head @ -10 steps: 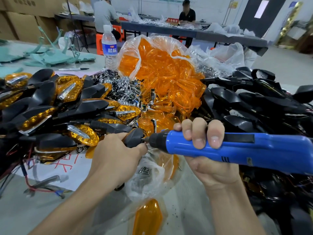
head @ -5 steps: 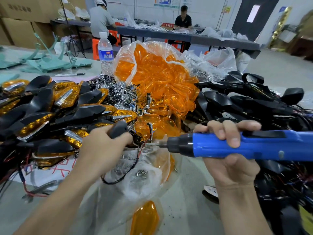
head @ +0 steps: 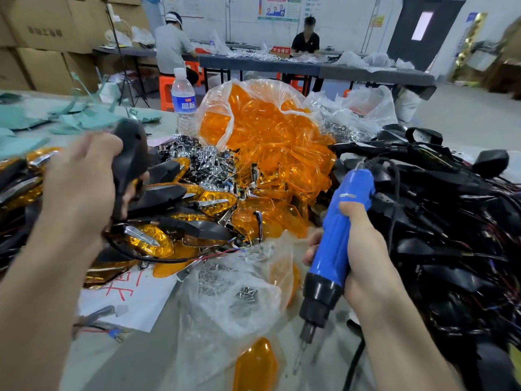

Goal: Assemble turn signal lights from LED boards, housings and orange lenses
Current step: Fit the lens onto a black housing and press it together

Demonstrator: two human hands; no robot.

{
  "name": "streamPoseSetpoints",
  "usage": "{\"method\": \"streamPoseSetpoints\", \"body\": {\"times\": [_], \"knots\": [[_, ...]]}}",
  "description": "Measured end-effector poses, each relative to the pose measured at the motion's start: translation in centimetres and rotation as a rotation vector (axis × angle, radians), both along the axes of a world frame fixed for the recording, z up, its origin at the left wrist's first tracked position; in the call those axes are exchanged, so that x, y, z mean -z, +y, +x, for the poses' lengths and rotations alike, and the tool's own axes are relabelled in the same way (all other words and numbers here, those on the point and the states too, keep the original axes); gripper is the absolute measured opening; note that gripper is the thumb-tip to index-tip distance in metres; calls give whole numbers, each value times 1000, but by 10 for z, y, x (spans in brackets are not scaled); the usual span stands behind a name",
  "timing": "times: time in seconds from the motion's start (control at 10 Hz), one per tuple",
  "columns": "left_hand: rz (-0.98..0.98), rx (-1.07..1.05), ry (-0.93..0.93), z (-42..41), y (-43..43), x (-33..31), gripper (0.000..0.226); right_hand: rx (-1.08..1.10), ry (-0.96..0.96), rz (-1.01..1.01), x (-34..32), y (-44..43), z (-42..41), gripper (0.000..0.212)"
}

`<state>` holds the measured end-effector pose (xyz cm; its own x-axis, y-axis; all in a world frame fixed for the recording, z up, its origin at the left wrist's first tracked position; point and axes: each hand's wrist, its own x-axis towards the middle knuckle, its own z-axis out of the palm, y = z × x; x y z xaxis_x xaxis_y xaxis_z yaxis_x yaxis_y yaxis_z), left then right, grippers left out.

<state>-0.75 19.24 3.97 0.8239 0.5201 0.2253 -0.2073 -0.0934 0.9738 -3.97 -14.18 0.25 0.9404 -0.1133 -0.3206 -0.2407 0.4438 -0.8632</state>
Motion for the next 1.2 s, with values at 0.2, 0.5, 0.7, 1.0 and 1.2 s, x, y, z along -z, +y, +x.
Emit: {"method": "streamPoseSetpoints", "body": {"times": [0.2,0.5,0.7,1.0,1.2], "knots": [[948,-278,-96,2,18,-18,51,-297,82,-461,4,-1,0,28],[1243,-68,138,28,-8,33,60,-234,110,-1272,15,-8,-2,55],[1208,81,67,35,-6,45,68,-36,13,-1508,13,14,-8,36],[1389,-121,-31,18,-59,44,69,-193,-333,-1333,19,36,-3,15],[1241,83,-39,6,-119,75,59,-253,-349,-1385,29,59,26,16]]}}
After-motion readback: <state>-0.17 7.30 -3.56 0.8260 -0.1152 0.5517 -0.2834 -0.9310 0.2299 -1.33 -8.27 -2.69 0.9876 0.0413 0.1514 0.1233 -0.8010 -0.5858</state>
